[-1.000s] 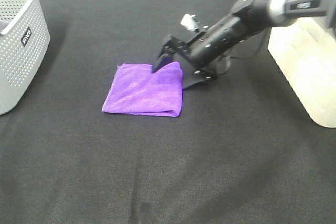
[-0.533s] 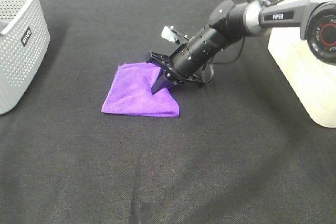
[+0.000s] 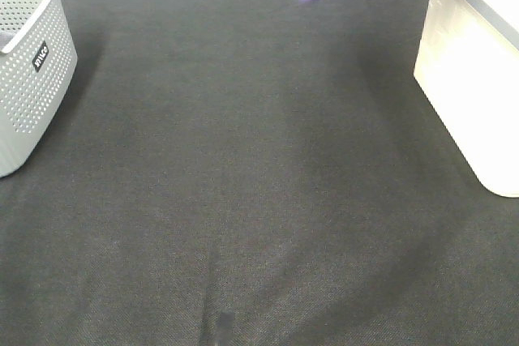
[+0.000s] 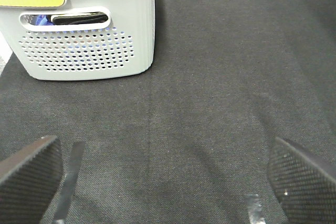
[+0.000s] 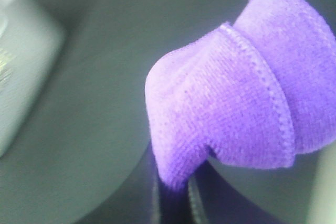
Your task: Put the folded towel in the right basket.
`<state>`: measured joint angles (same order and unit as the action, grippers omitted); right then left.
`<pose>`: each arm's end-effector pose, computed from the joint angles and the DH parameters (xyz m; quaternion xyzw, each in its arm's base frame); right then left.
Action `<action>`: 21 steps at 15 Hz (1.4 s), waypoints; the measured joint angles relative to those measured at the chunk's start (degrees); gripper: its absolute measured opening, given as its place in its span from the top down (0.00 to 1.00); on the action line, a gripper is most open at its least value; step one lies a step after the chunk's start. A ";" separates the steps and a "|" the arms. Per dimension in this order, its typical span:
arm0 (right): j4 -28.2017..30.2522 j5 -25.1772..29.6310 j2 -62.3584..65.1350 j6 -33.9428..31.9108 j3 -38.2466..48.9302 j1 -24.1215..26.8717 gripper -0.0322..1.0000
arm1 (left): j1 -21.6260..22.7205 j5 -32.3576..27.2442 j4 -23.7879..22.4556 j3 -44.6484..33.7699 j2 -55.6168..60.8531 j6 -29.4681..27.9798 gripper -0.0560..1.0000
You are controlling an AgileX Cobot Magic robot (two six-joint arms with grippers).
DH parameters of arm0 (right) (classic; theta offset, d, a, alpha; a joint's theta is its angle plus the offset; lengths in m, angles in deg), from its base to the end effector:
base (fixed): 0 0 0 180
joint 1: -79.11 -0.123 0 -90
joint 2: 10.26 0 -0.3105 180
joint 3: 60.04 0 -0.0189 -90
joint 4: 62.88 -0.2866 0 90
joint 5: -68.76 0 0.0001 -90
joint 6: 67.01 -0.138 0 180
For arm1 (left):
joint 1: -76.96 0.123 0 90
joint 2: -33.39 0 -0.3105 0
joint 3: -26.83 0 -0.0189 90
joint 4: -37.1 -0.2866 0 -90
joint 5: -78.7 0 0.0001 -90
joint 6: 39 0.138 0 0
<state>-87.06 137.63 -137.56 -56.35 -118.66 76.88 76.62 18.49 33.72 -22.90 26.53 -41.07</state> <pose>0.5348 0.0736 0.4004 -0.1027 0.9057 0.1829 0.3684 0.0436 0.0068 0.2715 -0.0138 0.8512 0.0185 0.5243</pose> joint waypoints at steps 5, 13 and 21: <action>12.43 0.57 2.41 -0.29 -0.34 14.73 0.80 | 0.00 0.00 0.00 0.00 0.00 0.00 0.01; 14.15 0.97 -3.55 -2.98 -0.29 14.55 0.02 | 0.00 0.00 0.00 0.00 0.00 0.00 0.01; 16.21 0.97 9.80 -7.85 9.91 -1.72 0.02 | 0.00 0.00 0.00 0.00 0.00 0.00 0.01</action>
<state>-70.84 138.61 -127.76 -64.20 -108.75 75.16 76.62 18.49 33.72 -22.90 26.53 -41.07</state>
